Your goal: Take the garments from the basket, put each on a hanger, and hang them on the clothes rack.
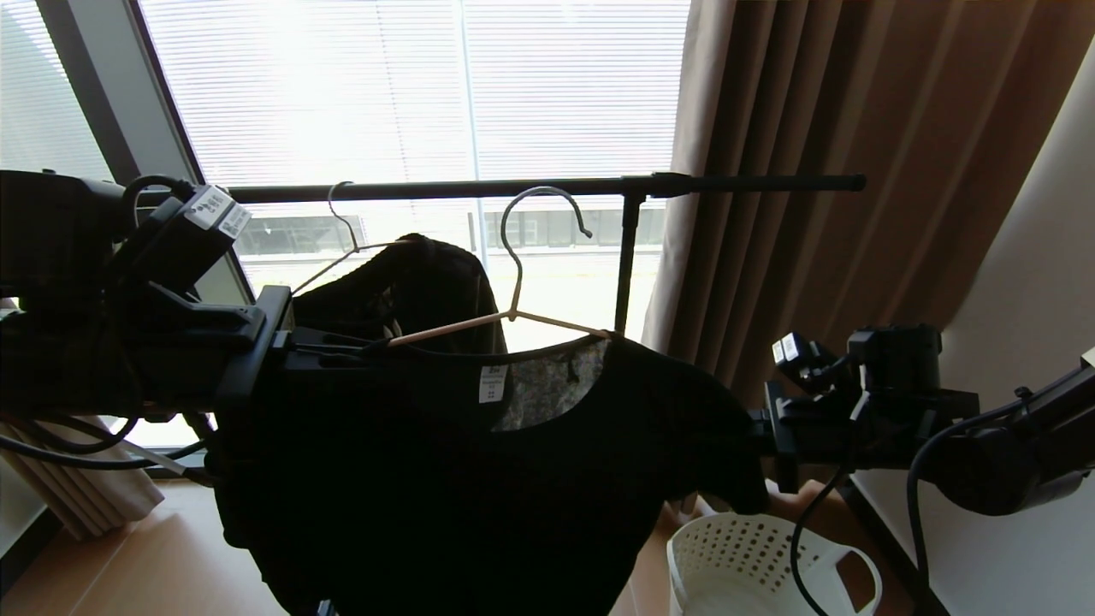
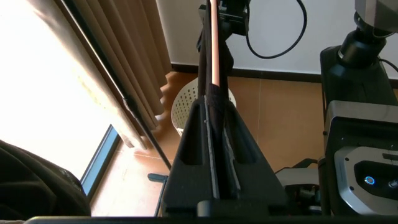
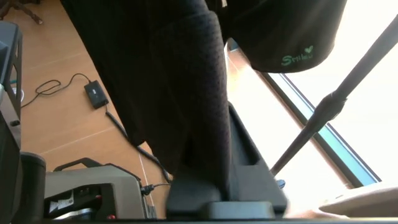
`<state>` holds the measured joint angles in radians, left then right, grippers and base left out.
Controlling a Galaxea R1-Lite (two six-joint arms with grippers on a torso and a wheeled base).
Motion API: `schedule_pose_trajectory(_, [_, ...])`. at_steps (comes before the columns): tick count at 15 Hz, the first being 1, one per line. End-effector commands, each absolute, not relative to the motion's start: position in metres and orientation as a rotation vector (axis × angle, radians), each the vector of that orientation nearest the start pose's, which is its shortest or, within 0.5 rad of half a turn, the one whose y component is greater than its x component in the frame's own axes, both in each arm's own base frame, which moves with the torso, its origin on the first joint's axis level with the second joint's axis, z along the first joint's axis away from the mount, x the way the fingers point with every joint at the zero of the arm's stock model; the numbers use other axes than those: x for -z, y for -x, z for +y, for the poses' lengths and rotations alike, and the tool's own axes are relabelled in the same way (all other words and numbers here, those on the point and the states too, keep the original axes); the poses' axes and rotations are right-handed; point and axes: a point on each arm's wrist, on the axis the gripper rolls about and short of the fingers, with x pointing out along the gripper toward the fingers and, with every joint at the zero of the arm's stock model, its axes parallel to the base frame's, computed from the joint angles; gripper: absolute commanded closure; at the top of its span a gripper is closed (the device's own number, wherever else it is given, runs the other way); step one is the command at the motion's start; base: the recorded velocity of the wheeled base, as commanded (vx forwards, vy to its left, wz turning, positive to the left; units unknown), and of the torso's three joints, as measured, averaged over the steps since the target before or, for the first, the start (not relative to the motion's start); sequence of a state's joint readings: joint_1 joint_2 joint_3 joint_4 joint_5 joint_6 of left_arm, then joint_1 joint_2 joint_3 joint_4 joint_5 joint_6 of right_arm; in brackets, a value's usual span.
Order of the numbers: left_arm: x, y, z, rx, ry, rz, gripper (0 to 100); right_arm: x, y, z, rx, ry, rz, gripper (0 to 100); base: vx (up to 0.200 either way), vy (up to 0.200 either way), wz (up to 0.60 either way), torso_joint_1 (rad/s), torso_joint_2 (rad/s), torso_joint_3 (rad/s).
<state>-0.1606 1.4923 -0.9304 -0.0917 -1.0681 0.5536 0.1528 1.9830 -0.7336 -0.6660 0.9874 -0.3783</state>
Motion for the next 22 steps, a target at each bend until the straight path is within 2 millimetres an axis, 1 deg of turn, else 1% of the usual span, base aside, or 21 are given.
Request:
schedule_pose_trajectory(1, [-0.229,-0.239,-0.056,1.279,-0.254,0.100,100,-0.078,-0.323,0.062,-1.169,0.073,0.349,100,0.000,0.000,0.00,0.000,0.00,0.000])
schedule_pose_trajectory(4, [-0.229,-0.237,-0.048,1.279,-0.237,0.095,100,-0.078,-0.329,0.055,-1.149,0.070,0.343,100,0.000,0.000,0.00,0.000,0.00,0.000])
schedule_pose_trajectory(10, [-0.231,-0.234,-0.046,1.269,-0.242,0.086,100,-0.076,-0.335,0.048,-1.126,0.065,0.344,100,0.000,0.000,0.00,0.000,0.00,0.000])
schedule_pose_trajectory(13, [-0.230,-0.234,-0.045,1.268,-0.241,0.089,100,-0.078,-0.333,0.048,-1.124,0.067,0.340,100,0.000,0.000,0.00,0.000,0.00,0.000])
schedule_pose_trajectory(15, [-0.228,-0.234,-0.045,1.269,-0.235,0.097,100,-0.082,-0.326,0.053,-1.142,0.070,0.342,100,0.000,0.000,0.00,0.000,0.00,0.000])
schedule_pose_trajectory(16, [-0.228,-0.234,-0.045,1.269,-0.232,0.100,100,-0.082,-0.321,0.057,-1.155,0.074,0.341,0,0.000,0.000,0.00,0.000,0.00,0.000])
schedule_pose_trajectory(19, [-0.229,-0.233,-0.045,1.261,-0.211,0.114,100,-0.090,-0.311,0.058,-1.161,0.118,0.308,0,0.000,0.000,0.00,0.000,0.00,0.000])
schedule_pose_trajectory(22, [-0.231,-0.231,-0.044,1.249,-0.188,0.129,100,-0.096,-0.303,0.067,-1.162,0.173,0.286,0,0.000,0.000,0.00,0.000,0.00,0.000])
